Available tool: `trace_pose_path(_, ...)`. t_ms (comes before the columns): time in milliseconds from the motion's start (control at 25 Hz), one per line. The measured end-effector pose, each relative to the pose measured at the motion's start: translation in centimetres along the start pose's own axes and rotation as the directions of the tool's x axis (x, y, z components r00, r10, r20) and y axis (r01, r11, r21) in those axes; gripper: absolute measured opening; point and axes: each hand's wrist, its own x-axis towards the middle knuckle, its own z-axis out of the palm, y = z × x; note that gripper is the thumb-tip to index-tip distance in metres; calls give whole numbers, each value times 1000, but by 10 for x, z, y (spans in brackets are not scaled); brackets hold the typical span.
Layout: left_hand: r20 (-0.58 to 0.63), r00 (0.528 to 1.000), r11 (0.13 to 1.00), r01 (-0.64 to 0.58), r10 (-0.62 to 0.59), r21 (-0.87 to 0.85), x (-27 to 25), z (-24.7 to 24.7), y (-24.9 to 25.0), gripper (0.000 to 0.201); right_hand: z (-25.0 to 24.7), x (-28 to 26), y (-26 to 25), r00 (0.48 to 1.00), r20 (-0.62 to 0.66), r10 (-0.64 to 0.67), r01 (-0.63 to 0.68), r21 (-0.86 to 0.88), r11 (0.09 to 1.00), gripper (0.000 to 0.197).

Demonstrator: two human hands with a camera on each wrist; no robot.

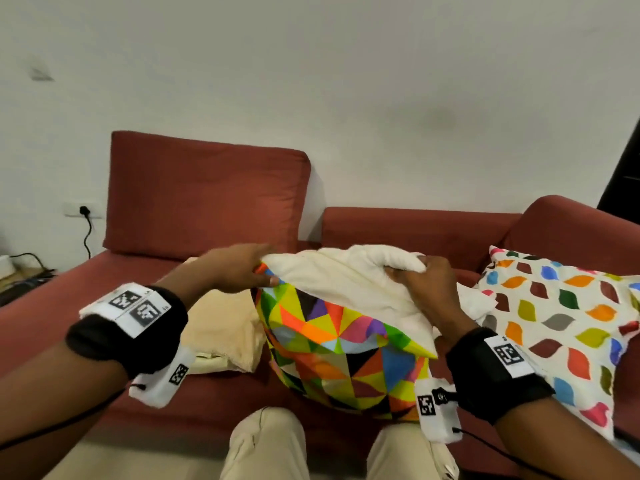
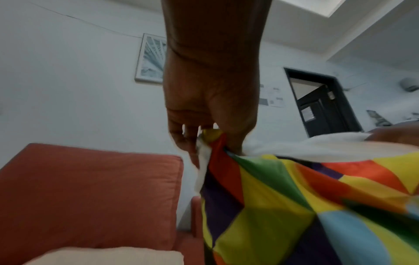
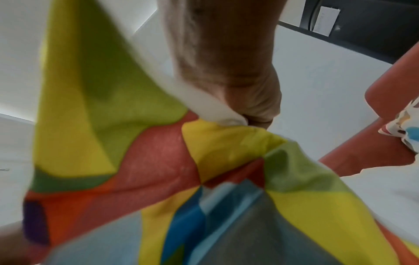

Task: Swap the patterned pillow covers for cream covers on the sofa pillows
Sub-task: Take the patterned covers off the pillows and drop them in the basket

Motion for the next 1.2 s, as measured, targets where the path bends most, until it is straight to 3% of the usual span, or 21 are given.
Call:
trace_pose_path(120,-284,958,996,-49,25,-77,9,28,-14,28,1,-7,1,987,127,95,-92,-31,995,34)
trace_pose_path(200,-421,902,966,-184,94,-180,20,28,-12,32,-8,0,-19,962,261,79,-9,-258,966,38)
trace_pose_path(280,-551,825,934,-285,124,-216,35,14,-6,33,-20,8,-50,911,400,99,102,-452,886,54)
trace_pose_path(400,-691,718,906,-344,84,-247,65,-7,6,23,-26,23,-69,849,484,211,104,-546,831,82)
trace_pose_path(440,-685,723,893,-365,93,-263,76,-8,13,25,-22,27,-67,845,485,224,113,-571,813,95)
trace_pose_path(560,-533,811,835,-454,242,-311,97,22,35,34,5,31,-33,863,493,111,268,-634,725,116)
trace_pose_path(600,-498,825,818,-467,267,-336,100,40,42,37,17,32,-18,860,505,81,281,-599,750,112)
trace_pose_path(680,-551,808,775,-482,211,-410,105,76,51,35,33,31,17,852,518,76,197,-451,870,94)
trace_pose_path(800,-672,739,694,-465,-38,-550,108,102,52,28,44,30,67,899,433,-64,178,-229,957,43)
trace_pose_path(880,-650,734,633,-412,-195,-655,111,102,46,19,47,32,77,912,384,-145,234,-198,952,8)
trace_pose_path(1040,-607,757,599,-377,-240,-707,125,88,18,26,40,40,76,898,393,-198,294,-203,934,20)
trace_pose_path(1200,-586,731,712,-199,-350,-673,126,101,-23,17,24,47,97,917,374,-138,200,-133,971,29)
